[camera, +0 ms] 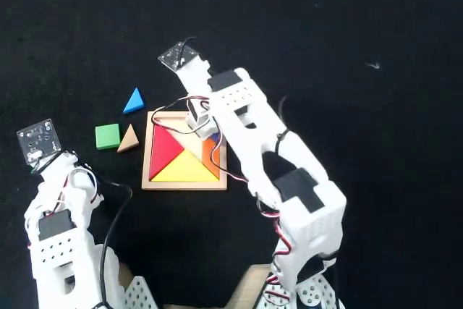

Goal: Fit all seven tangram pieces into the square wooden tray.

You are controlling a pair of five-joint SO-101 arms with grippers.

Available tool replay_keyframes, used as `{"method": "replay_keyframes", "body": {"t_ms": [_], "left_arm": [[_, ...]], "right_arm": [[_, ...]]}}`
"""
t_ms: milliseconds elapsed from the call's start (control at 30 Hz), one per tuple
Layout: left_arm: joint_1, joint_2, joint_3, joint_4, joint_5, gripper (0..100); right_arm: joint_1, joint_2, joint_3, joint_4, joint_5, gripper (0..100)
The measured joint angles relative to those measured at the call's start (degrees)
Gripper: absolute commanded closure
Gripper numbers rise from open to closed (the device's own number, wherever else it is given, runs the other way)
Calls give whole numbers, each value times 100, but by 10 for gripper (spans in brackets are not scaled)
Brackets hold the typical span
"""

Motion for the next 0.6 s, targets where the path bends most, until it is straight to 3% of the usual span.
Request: {"method": "replay_keyframes", "body": {"t_ms": [400,600], "left_arm": [[0,0,0,0,0,970],[0,0,0,0,0,970]], "right_arm": [[0,211,-18,-176,0,842],[-9,211,-18,-193,-18,730]]}}
